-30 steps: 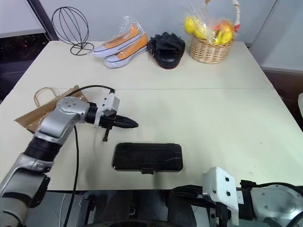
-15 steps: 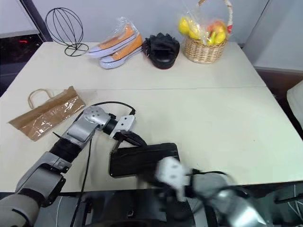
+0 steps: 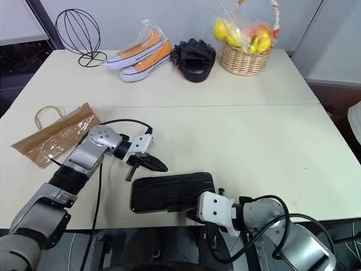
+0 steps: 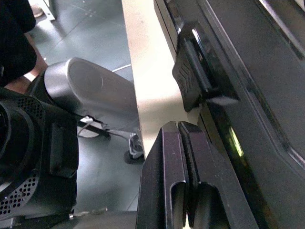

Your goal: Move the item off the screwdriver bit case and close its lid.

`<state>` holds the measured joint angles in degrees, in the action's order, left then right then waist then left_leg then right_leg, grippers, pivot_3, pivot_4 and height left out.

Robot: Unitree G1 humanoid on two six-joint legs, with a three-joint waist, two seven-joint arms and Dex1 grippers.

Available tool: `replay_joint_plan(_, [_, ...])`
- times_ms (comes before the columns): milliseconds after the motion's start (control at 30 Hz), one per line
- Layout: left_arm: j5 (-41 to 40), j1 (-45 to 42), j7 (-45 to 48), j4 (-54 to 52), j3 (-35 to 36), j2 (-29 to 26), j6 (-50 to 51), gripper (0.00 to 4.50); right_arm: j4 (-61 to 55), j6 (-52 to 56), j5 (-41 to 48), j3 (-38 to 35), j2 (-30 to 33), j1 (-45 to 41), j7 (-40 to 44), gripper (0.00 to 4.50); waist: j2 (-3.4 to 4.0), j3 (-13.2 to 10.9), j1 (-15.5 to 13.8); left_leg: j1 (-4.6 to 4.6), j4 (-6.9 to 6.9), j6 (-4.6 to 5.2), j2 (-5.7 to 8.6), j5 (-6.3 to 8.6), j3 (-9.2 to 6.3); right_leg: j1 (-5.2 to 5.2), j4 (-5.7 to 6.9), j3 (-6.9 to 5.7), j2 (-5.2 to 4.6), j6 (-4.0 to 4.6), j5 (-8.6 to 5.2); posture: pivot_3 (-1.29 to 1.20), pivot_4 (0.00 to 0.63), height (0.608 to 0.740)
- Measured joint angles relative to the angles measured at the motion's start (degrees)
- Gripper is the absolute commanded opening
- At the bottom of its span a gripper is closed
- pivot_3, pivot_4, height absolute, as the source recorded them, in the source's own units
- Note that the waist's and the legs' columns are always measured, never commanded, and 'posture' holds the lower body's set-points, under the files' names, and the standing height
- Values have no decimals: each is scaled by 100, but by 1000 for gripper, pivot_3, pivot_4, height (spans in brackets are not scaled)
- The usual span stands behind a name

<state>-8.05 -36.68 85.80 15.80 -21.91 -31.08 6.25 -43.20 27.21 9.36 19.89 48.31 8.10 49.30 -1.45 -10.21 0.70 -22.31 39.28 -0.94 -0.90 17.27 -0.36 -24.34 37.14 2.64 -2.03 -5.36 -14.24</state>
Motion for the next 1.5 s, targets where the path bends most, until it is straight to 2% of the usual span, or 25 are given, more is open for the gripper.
replay_joint_plan(167, [2, 27, -5, -135, -14, 32, 93, 0, -11, -88, -400, 393, -94, -170, -88, 43, 0, 0, -4, 0, 0, 0, 0, 0, 0, 0, 0, 0, 0, 1, 0, 0, 150, 740])
replay_joint_plan(467, [66, 39, -33, -188, -83, 77, 145, 0, 703, -623, -1279, 1064, -779, -592, -496, 43, -1, 4, 4, 3, 0, 0, -2, 0, 0, 0, 2, 1, 5, 2, 0, 0, 150, 740])
replay_joint_plan(767, [73, 284, -85, -610, 26, -57, 376, 0, 962, -1581, -2029, 1129, -766, -364, -812, 43, -3, 7, -1, 12, 0, 0, -3, 0, 0, 9, 3, 1, 6, 5, -1, 0, 150, 740])
replay_joint_plan(833, [88, 307, -118, -667, 33, -42, 383, 0, 954, -1591, -2040, 1094, -809, -283, -827, 43, -3, 10, -2, 17, 0, 0, -3, 0, -1, 14, 3, 1, 6, 9, -3, 0, 150, 740])
replay_joint_plan(900, [139, 265, -127, -580, 21, 19, 279, 0, 870, -1384, -1670, 856, -838, -109, -721, 43, -1, 12, -20, 16, 0, 0, -1, 0, 0, 18, 2, 2, 5, 8, -3, 0, 150, 740])
replay_joint_plan(967, [164, 212, -90, -349, -40, 40, 130, 0, 713, -1075, -1116, 461, -687, 114, -460, 576, -1, 11, -32, 13, 2, 0, 1, 0, 1, 20, -2, 5, 3, 8, -3, 0, 150, 740])
replay_joint_plan(1000, [176, 199, -60, -210, -42, -6, 68, 249, 596, -906, -813, 167, -494, 258, -297, 892, -1, 11, -25, 12, 2, 0, 2, 0, 2, 18, -4, 7, 2, 8, -3, 0, 150, 740])
replay_joint_plan(1100, [187, -51, -21, 318, 156, -427, -49, 1302, 205, -305, 454, -849, 41, 823, 335, 2305, -12, 4, -2, 9, 1, 0, -4, 0, -5, 13, 0, 3, 10, 5, 0, 0, 150, 740])
replay_joint_plan(1200, [49, -235, 79, 261, 626, -962, -57, 2763, -31, 141, 1576, -1958, 333, 995, 779, 3781, -12, 5, 35, 21, -5, 1, -17, 1, -3, 14, 2, 10, 20, 6, 2, 0, 150, 740])
replay_joint_plan(1233, [-22, -222, 44, 139, 816, -1116, -7, 3350, -33, 314, 1977, -2412, 442, 987, 903, 4407, -11, 5, 27, 22, -6, 1, -17, 1, -3, 15, 2, 12, 20, 6, 2, 0, 150, 740])
replay_joint_plan(1300, [-374, 18, 36, -341, 1236, -1541, 474, 4314, 32, 668, 2773, -3370, 674, 915, 1157, 4500, -12, 4, 28, 22, -7, 2, -29, 1, -3, 15, 0, 13, 21, 5, 3, 0, 150, 740])
replay_joint_plan(1367, [-1045, 619, 39, -1218, 1888, -2066, 1422, 4416, 348, 961, 3383, -4063, 872, 652, 1403, 4500, -12, -2, 63, 17, -8, 3, -55, 2, 4, 3, -3, 19, 25, 5, 3, 0, 150, 740])
replay_joint_plan(1433, [-1963, 1503, -10, -2304, 2947, -2684, 2698, 4416, 939, 1204, 3722, -4771, 1173, 392, 1640, 4500, -14, -8, 73, 16, -11, 6, -61, 4, 9, 0, -3, 22, 25, 5, 3, 0, 150, 740])
replay_joint_plan(1500, [-2580, 2014, -189, -3085, 3801, -2954, 3475, 4416, 1292, 1286, 3830, -5087, 1385, 223, 1851, 4500, -8, -7, 3, 18, -11, 6, -64, 4, 5, 2, -4, 17, 25, 7, 2, 0, 150, 740])
